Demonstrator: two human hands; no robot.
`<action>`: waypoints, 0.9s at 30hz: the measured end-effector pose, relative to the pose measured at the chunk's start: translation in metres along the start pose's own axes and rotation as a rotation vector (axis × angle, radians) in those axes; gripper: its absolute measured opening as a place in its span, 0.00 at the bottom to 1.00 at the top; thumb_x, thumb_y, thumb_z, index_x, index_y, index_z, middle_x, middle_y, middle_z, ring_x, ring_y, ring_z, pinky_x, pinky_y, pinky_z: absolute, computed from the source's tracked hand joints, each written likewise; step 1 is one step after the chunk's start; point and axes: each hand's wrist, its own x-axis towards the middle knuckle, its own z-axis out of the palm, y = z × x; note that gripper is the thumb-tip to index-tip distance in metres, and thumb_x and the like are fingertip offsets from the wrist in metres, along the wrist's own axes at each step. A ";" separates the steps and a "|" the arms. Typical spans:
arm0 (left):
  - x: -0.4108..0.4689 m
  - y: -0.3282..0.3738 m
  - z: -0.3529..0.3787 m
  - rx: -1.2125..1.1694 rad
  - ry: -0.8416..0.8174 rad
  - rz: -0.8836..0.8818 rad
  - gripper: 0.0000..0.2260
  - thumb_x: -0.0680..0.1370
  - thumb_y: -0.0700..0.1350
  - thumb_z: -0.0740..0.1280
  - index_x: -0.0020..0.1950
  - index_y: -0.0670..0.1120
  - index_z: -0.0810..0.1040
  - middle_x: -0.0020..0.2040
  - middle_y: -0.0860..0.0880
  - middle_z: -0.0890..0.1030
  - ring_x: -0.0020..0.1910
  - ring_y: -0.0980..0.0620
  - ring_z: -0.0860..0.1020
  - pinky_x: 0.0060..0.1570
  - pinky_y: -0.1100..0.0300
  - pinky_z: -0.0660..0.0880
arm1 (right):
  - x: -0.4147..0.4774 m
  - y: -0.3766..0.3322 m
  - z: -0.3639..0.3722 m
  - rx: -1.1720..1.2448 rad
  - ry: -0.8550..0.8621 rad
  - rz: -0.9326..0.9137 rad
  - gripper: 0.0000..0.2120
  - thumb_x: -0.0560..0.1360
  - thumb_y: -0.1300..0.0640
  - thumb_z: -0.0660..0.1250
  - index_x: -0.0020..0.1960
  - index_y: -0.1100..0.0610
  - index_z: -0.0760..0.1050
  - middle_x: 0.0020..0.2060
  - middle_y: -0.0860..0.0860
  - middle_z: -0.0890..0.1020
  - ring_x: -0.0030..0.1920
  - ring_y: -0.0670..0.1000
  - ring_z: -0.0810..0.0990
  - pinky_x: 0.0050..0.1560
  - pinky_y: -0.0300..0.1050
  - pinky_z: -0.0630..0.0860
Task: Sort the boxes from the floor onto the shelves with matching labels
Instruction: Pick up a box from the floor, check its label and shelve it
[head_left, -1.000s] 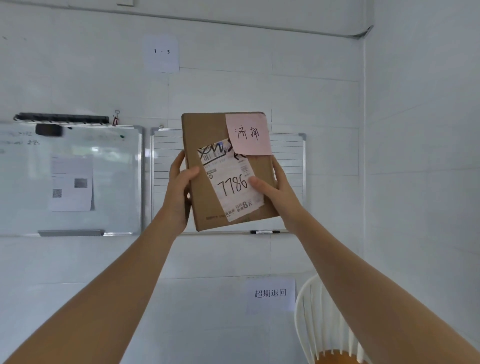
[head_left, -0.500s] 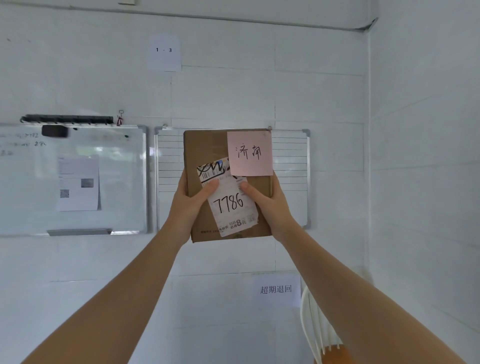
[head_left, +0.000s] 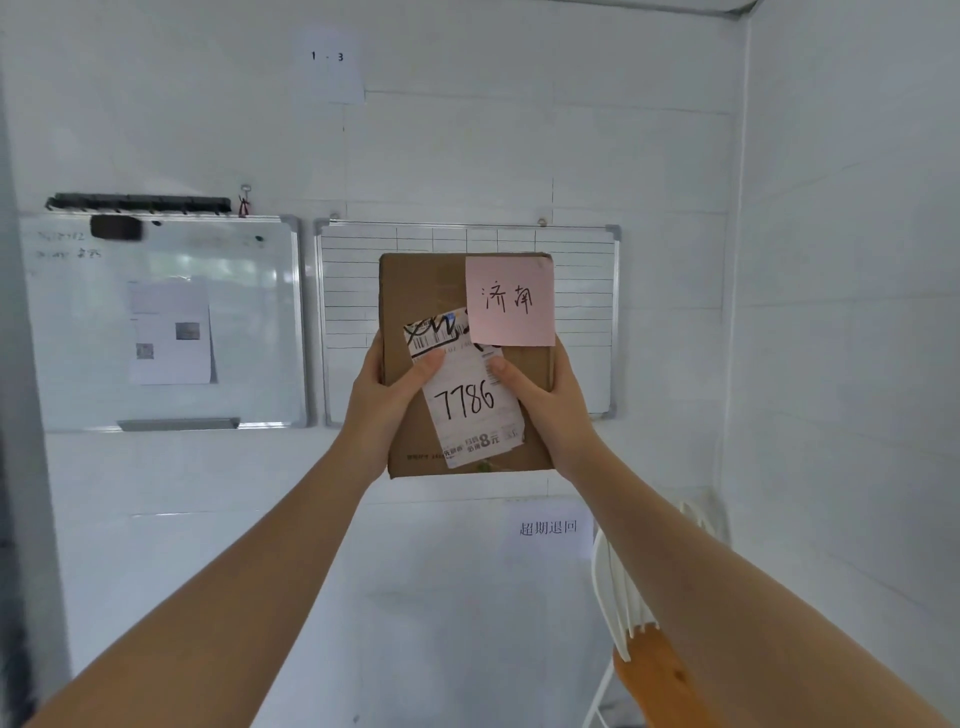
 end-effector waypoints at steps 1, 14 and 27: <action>-0.005 0.002 0.000 0.007 0.006 -0.005 0.25 0.72 0.50 0.70 0.68 0.54 0.69 0.50 0.51 0.82 0.45 0.51 0.81 0.42 0.55 0.79 | -0.005 -0.002 -0.001 -0.002 -0.002 0.002 0.32 0.69 0.54 0.74 0.70 0.48 0.65 0.58 0.51 0.81 0.53 0.52 0.83 0.50 0.52 0.83; -0.097 0.058 0.011 0.139 0.175 0.092 0.15 0.77 0.57 0.60 0.63 0.57 0.72 0.49 0.54 0.83 0.44 0.56 0.82 0.35 0.64 0.79 | -0.054 -0.039 -0.015 0.192 -0.242 0.035 0.32 0.71 0.55 0.73 0.71 0.48 0.64 0.58 0.52 0.81 0.53 0.52 0.83 0.51 0.51 0.82; -0.248 0.152 -0.053 0.387 0.675 0.244 0.10 0.78 0.54 0.61 0.58 0.56 0.74 0.48 0.54 0.82 0.40 0.60 0.82 0.39 0.64 0.79 | -0.147 -0.095 0.095 0.471 -0.663 0.064 0.39 0.69 0.57 0.75 0.74 0.46 0.58 0.64 0.52 0.78 0.57 0.53 0.81 0.55 0.56 0.80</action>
